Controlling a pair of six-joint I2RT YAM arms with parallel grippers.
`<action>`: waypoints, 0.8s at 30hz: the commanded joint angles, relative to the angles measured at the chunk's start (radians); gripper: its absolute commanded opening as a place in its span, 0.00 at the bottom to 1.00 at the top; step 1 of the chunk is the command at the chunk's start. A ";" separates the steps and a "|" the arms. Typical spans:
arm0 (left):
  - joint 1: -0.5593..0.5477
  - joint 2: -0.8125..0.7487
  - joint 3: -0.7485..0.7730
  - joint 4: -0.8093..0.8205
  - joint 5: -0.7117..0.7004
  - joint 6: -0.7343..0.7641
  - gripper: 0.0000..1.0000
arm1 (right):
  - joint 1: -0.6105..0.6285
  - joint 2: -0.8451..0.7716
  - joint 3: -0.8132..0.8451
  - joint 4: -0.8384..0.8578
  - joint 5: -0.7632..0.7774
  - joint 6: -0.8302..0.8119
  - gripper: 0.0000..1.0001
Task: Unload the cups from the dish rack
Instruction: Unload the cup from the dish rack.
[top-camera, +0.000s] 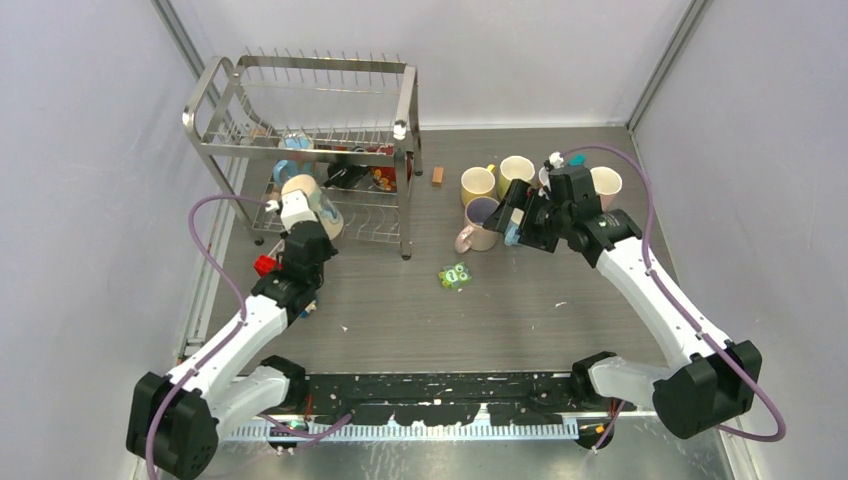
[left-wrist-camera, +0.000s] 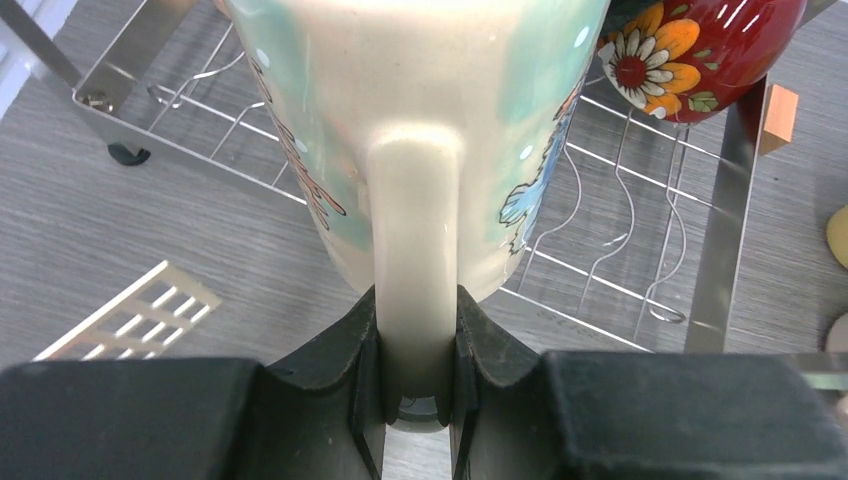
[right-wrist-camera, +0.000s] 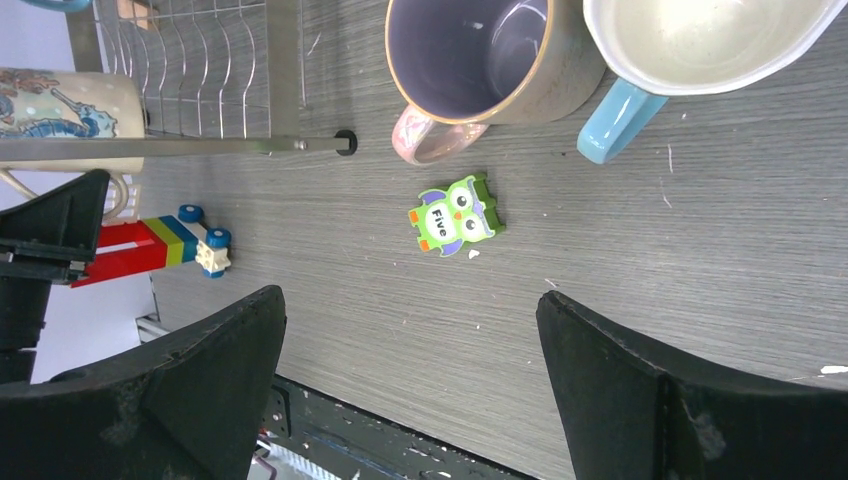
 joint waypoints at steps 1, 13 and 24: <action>-0.029 -0.102 0.019 0.032 -0.077 -0.087 0.00 | 0.017 -0.035 -0.012 0.061 -0.013 0.020 1.00; -0.170 -0.219 0.033 -0.201 -0.096 -0.283 0.00 | 0.067 -0.069 -0.080 0.134 -0.001 0.090 1.00; -0.271 -0.269 0.017 -0.320 -0.016 -0.518 0.00 | 0.193 -0.118 -0.156 0.216 0.071 0.204 1.00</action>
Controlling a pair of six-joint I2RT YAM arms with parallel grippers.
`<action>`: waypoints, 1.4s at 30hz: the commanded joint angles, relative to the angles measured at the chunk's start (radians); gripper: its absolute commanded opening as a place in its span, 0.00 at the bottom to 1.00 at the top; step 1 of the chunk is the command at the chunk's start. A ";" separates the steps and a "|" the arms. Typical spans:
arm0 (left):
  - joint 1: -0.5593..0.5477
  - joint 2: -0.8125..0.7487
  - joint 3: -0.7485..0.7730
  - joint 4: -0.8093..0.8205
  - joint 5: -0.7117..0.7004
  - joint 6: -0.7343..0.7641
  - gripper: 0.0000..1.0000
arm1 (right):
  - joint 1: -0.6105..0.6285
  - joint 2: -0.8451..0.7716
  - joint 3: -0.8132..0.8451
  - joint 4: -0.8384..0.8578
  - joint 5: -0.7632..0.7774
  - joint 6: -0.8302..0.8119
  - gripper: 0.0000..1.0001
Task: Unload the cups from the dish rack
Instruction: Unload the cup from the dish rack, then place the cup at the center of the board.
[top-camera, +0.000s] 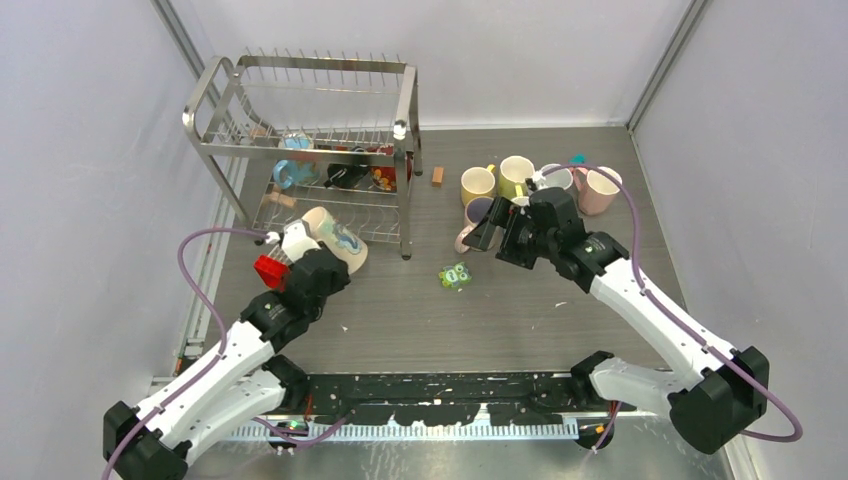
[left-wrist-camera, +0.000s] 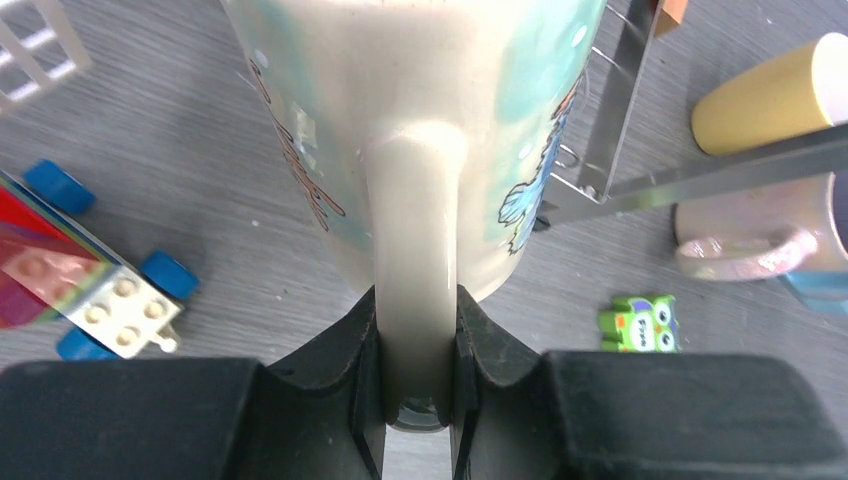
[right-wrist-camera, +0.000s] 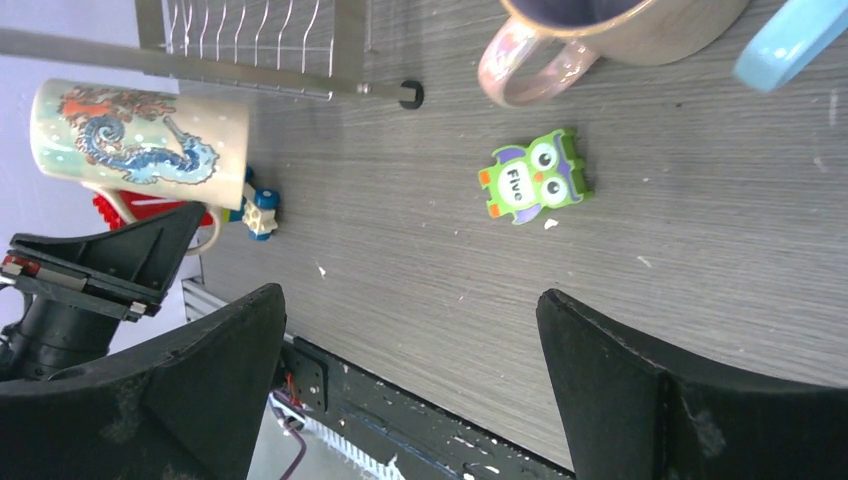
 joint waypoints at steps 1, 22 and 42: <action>-0.051 -0.044 0.024 0.068 0.002 -0.136 0.00 | 0.058 -0.050 -0.032 0.093 0.052 0.081 1.00; -0.312 -0.122 0.046 0.026 0.126 -0.527 0.00 | 0.392 -0.133 -0.241 0.425 0.277 0.393 1.00; -0.330 -0.255 -0.014 0.160 0.242 -0.798 0.00 | 0.565 0.155 -0.257 0.936 0.372 0.534 0.74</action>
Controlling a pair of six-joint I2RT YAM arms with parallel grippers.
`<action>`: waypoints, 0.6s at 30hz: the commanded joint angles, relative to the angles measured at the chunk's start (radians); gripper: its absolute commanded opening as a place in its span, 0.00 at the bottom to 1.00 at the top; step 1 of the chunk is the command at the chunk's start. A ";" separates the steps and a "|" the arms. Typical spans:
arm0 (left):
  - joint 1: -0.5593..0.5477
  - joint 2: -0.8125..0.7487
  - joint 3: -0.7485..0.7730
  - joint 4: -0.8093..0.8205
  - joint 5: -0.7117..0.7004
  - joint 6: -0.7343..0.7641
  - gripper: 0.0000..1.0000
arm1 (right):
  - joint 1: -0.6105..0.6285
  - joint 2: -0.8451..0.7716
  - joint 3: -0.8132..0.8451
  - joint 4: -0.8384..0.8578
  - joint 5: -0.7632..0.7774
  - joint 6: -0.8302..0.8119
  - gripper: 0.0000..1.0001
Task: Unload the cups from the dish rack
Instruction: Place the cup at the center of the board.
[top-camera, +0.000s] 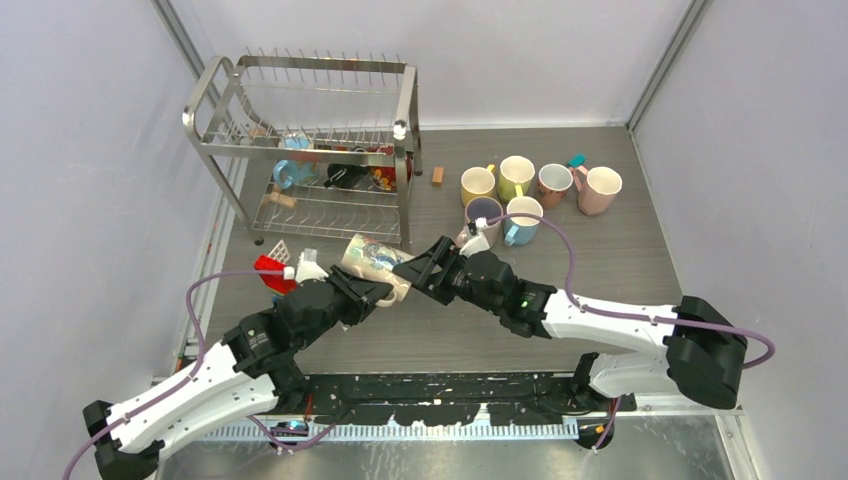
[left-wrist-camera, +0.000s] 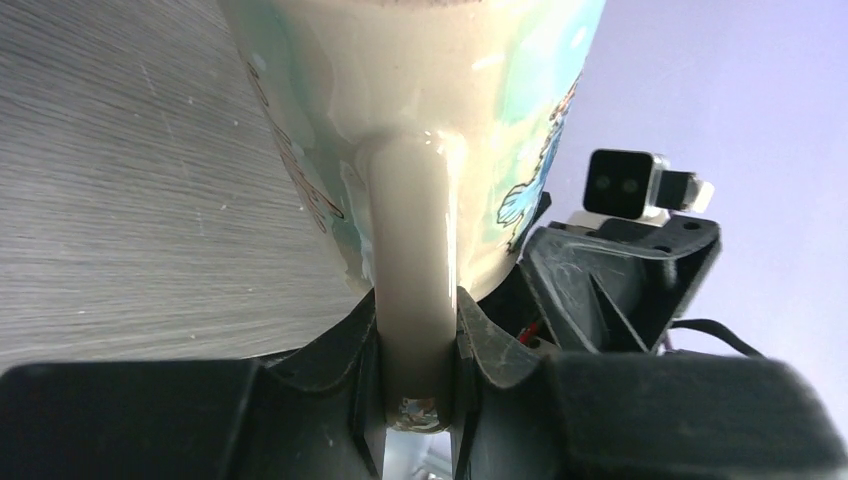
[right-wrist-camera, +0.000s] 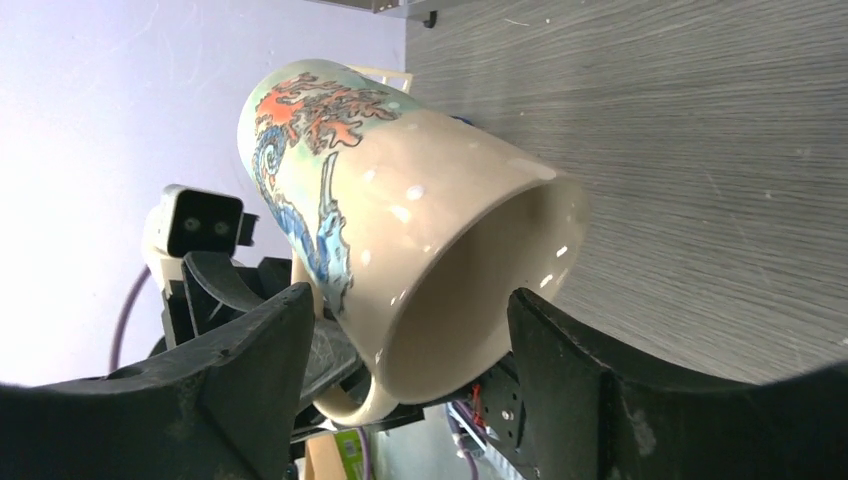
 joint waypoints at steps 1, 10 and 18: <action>-0.003 -0.062 -0.013 0.222 0.009 -0.097 0.00 | 0.014 0.046 0.031 0.171 0.053 0.031 0.72; -0.003 -0.092 -0.039 0.257 0.046 -0.162 0.00 | 0.017 0.116 0.059 0.290 0.041 0.054 0.53; -0.003 -0.112 -0.062 0.289 0.068 -0.201 0.00 | 0.018 0.137 0.083 0.314 0.030 0.058 0.13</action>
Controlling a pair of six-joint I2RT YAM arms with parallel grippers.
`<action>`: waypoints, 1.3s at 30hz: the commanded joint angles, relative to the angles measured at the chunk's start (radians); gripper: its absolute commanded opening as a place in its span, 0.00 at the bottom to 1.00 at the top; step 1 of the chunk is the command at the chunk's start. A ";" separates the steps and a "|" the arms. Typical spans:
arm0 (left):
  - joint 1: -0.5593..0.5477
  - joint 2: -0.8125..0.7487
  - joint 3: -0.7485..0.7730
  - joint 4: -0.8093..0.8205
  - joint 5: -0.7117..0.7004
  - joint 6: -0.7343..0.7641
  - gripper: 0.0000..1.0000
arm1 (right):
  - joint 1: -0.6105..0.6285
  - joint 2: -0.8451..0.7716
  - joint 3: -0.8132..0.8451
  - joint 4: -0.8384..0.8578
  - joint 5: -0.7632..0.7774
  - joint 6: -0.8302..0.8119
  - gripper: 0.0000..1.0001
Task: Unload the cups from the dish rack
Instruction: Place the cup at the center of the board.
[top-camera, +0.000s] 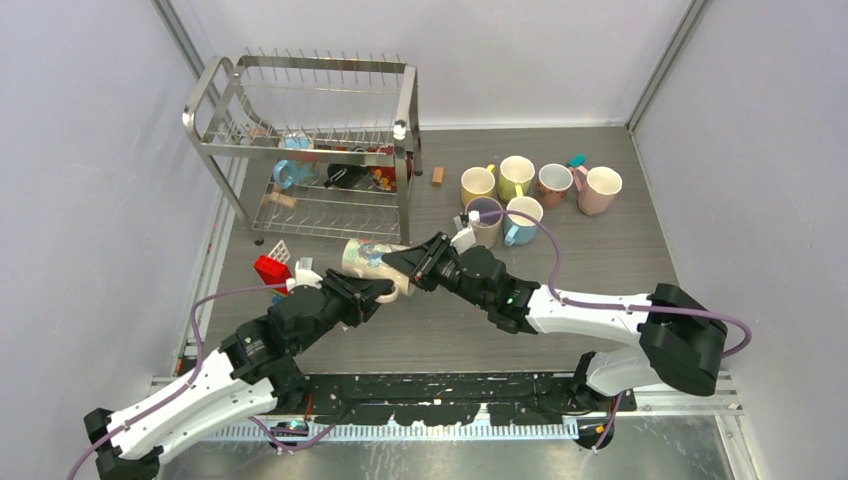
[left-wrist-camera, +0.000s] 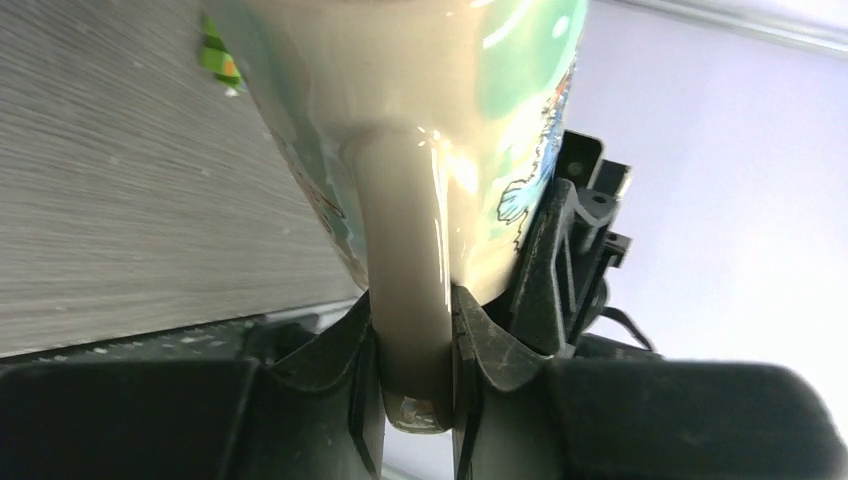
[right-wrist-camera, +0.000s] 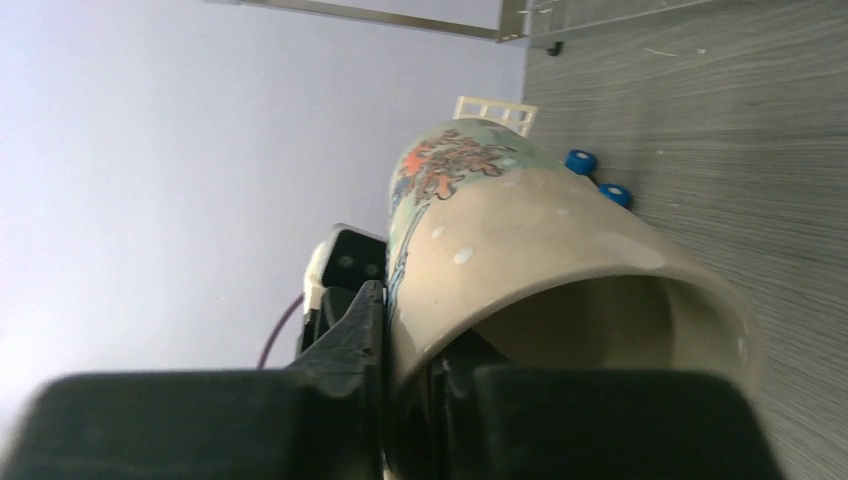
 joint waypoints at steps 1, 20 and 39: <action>-0.004 -0.028 0.019 0.182 0.024 0.015 0.00 | 0.008 0.004 0.057 0.036 0.022 -0.033 0.04; -0.004 -0.159 0.080 -0.173 0.105 0.115 0.89 | 0.043 -0.150 0.234 -0.440 0.153 -0.142 0.01; -0.004 -0.124 0.300 -0.490 0.108 0.484 1.00 | 0.044 -0.396 0.549 -1.600 0.339 -0.208 0.01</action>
